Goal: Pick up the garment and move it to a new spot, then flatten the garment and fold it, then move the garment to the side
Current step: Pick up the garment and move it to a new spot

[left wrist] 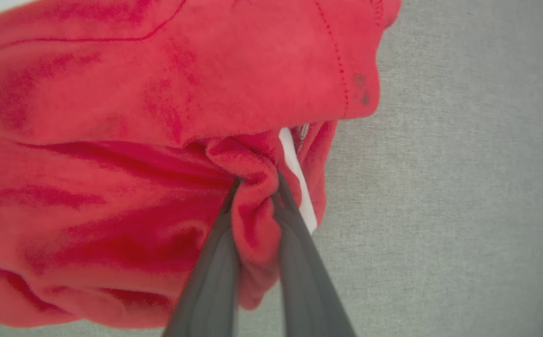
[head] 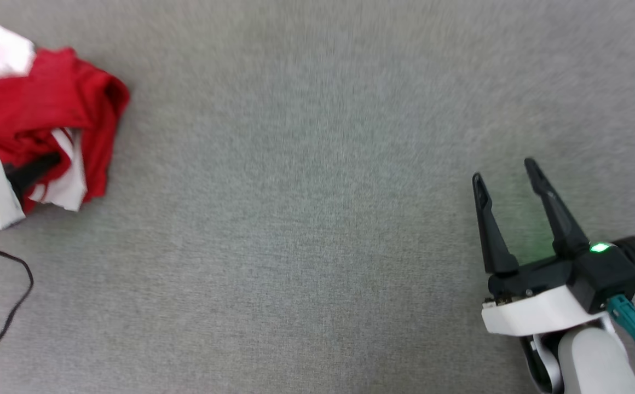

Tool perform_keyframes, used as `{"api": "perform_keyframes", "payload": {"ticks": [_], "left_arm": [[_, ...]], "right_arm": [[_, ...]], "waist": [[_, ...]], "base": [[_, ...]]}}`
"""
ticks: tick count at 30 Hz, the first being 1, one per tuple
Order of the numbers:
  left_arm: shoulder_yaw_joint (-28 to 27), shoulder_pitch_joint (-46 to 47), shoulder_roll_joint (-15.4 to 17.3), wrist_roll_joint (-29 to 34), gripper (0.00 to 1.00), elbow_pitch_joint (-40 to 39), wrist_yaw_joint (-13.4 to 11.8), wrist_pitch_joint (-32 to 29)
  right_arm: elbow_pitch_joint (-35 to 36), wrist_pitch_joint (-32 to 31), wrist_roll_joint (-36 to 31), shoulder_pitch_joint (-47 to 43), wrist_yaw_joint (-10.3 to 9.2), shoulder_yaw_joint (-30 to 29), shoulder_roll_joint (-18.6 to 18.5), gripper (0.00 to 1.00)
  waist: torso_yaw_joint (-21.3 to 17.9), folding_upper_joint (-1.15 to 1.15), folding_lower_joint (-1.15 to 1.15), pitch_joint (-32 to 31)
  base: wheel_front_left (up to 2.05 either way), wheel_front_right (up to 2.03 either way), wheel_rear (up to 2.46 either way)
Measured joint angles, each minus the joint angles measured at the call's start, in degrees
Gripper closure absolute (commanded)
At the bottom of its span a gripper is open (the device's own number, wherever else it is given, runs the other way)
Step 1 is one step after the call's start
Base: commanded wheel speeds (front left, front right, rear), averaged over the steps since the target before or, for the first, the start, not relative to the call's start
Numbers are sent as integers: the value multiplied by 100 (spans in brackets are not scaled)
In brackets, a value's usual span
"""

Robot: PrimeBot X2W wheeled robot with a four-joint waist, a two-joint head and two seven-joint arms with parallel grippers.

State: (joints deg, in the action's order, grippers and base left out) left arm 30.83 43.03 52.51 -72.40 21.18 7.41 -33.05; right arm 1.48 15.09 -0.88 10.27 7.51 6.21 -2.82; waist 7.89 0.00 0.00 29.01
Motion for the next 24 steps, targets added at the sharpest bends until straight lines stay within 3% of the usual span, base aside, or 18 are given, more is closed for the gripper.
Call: {"api": "perform_keyframes", "payload": {"ticks": [5, 12, 17, 24], "left_arm": [[60, -528, 26, -137, 100, -637, 0, 414], [196, -982, -345, -49, 100, -1411, -60, 969], [504, -1078, -878, 277, 100, -1980, -358, 1173], [1118, -942, -2158, 827, 100, -2263, -750, 1559]], "right_arm": [[-162, 1, 196, -197, 0, 23, -1, 0], [-311, 0, 331, -396, 0, 37, -2, 0], [-327, 1, 459, -472, 0, -42, -3, 0], [-259, 1, 505, -481, 0, -356, -7, 0]], "waist": [[-50, 0, 0, -632], [-116, 0, -1, -1484], [-204, 0, -1, -1940], [-465, 0, -1, -2133]], "base": [[0, 0, 0], [0, 0, 0], [0, 0, 0], [0, 0, 0]]}}
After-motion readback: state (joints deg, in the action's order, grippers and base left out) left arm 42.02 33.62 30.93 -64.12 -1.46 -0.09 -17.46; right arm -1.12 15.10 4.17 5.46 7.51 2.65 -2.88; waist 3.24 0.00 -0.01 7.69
